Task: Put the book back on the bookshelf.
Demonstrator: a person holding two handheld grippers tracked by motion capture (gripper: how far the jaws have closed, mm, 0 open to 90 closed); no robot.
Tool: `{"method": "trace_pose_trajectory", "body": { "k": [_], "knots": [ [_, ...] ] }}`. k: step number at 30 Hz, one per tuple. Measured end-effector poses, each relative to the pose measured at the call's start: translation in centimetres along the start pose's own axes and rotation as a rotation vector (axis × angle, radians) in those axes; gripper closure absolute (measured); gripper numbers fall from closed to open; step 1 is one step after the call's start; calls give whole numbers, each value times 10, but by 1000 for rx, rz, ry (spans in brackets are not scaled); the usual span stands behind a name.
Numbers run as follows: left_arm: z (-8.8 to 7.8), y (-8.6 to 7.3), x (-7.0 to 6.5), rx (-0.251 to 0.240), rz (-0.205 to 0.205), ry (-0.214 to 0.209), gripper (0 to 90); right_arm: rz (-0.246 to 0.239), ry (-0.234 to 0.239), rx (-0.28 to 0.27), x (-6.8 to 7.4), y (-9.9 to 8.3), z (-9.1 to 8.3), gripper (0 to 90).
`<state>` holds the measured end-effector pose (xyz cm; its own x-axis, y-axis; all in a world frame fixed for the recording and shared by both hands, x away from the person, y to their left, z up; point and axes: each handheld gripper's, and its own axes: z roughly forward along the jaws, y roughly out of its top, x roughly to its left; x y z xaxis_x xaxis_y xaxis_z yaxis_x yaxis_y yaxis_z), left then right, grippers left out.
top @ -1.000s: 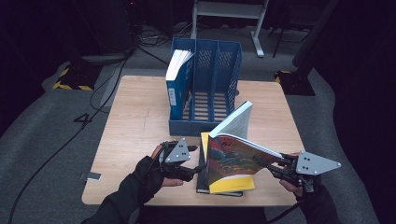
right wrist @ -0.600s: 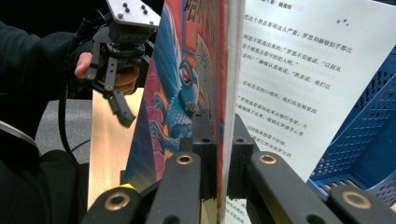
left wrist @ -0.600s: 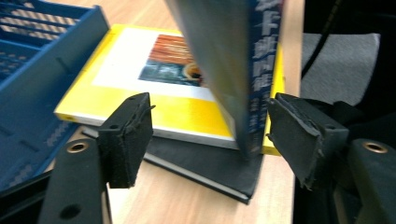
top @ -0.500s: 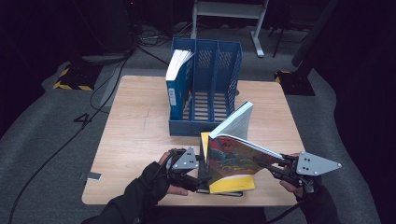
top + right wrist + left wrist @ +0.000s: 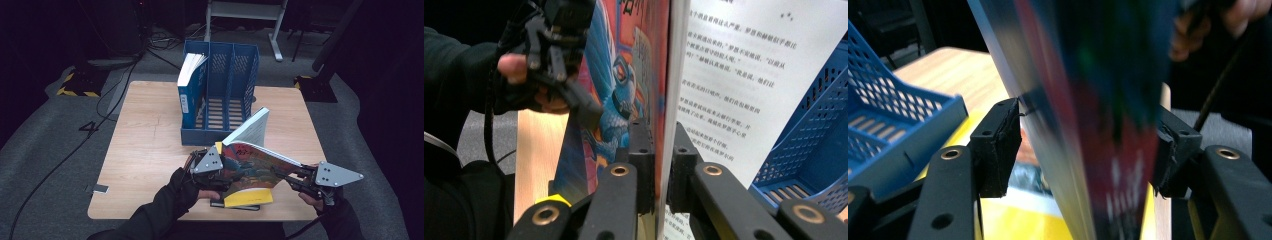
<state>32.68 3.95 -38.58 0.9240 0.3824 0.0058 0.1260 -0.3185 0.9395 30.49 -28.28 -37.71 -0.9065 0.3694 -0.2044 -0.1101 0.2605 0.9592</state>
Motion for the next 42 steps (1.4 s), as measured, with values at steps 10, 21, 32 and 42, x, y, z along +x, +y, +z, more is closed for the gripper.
{"method": "trace_pose_trajectory", "body": {
  "k": [10,21,32,42],
  "knots": [
    [-2,13,4,-25,26,6,538,17,-39,23,-5,-6,1,787],
    [-8,17,-2,-15,109,-34,709,70,-213,50,-18,-17,-1,572],
    [-8,17,0,-39,111,-61,697,135,-145,115,-17,-28,26,412],
    [-9,29,-1,-109,69,-56,664,132,-148,106,-18,-28,23,483]
  ]
}}
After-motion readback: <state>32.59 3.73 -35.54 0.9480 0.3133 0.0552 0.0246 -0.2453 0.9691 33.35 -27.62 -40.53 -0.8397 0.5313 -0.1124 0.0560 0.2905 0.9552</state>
